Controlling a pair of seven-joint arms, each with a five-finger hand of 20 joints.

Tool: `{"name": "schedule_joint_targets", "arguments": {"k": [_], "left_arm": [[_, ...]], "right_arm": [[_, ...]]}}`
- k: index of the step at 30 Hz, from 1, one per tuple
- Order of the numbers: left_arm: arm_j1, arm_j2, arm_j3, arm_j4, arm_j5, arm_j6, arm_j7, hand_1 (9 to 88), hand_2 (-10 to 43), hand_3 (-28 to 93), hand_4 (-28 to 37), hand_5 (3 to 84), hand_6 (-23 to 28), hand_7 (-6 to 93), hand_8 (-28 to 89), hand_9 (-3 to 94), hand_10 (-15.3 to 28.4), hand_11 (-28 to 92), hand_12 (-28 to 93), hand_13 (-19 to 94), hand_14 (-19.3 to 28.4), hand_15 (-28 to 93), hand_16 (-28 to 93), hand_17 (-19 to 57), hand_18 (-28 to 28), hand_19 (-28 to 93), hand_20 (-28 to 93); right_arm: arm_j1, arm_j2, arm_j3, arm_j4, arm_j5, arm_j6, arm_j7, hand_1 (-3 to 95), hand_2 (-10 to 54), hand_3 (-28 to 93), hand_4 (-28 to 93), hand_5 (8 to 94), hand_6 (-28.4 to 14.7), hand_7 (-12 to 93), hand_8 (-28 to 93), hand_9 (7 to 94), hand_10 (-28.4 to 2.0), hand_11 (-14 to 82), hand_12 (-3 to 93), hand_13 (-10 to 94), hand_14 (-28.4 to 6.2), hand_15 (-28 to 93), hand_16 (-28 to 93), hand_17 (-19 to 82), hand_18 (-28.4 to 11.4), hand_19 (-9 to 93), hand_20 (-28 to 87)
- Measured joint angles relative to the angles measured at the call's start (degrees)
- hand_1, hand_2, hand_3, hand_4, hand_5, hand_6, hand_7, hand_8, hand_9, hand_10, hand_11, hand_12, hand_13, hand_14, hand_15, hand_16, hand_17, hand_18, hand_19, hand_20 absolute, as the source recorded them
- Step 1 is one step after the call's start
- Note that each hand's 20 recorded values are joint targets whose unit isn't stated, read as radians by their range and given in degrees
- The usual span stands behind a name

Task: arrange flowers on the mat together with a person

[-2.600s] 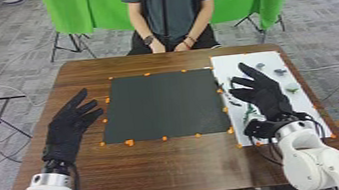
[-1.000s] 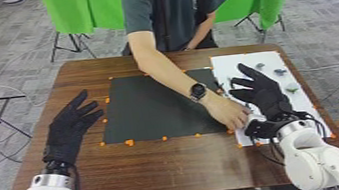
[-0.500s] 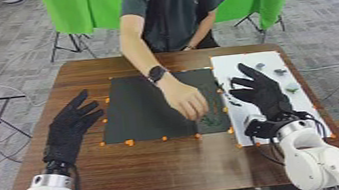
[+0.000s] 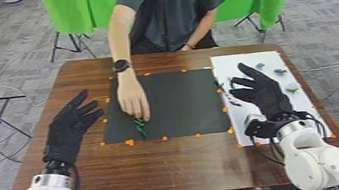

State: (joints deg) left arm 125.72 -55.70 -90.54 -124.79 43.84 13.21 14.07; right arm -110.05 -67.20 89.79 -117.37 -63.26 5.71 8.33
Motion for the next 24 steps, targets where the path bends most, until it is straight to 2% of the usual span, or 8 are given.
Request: {"name": "schedule_joint_targets", "arguments": {"k": [24], "left_arm": [[0.12,-0.55,-0.11,-0.02,0.14,-0.03,-0.65,21.3,6.7,77,-28.3,35.8,5.8,9.5,-8,35.6,18.3,21,9,27,27.0,45,-7,-8.4,24.9,50,15]], "right_arm": [[-0.12,0.00,-0.04,-0.05,-0.03,0.04,0.28,15.7,9.1,76,-28,35.8,5.3,13,-12,43.7,-11.5,8.5,13.5,36,-18.1,30,14,2,-20.1,47,19]]}}
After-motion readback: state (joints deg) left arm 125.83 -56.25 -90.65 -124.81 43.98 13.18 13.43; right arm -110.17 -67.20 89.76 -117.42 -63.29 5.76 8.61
